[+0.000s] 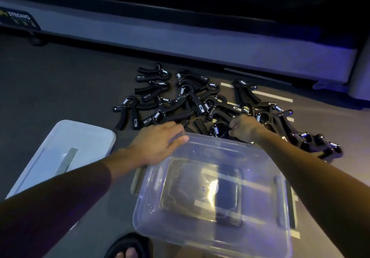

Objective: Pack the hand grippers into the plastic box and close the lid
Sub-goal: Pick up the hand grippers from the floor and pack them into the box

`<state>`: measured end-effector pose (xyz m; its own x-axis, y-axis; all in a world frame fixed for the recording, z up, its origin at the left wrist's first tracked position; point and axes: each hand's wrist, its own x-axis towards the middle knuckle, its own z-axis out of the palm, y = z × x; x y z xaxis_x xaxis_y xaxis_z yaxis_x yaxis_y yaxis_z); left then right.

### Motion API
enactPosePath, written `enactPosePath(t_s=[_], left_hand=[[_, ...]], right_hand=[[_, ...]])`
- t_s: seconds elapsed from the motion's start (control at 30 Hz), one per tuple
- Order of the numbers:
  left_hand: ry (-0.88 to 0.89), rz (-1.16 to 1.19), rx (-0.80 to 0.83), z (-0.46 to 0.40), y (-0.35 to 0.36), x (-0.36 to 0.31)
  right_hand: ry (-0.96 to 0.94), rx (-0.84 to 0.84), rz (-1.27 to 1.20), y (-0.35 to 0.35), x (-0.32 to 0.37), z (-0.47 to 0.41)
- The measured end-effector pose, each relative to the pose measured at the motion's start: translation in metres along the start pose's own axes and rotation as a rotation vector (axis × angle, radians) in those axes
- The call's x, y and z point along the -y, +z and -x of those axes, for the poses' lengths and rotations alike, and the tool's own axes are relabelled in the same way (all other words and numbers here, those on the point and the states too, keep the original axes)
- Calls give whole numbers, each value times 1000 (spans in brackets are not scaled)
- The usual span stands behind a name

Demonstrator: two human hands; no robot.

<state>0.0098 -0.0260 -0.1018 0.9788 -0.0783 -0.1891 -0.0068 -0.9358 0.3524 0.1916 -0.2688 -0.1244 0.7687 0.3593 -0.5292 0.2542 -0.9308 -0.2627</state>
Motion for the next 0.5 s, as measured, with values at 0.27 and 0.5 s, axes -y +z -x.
enactPosePath(t_s=[0.27,0.5], left_hand=[[-6,39,-54,1,1,-1],[-30,18,-61,3,1,-1]], right_hand=[[48,13,139,9,-13,-28],[154,9,234,11,-14,-29]])
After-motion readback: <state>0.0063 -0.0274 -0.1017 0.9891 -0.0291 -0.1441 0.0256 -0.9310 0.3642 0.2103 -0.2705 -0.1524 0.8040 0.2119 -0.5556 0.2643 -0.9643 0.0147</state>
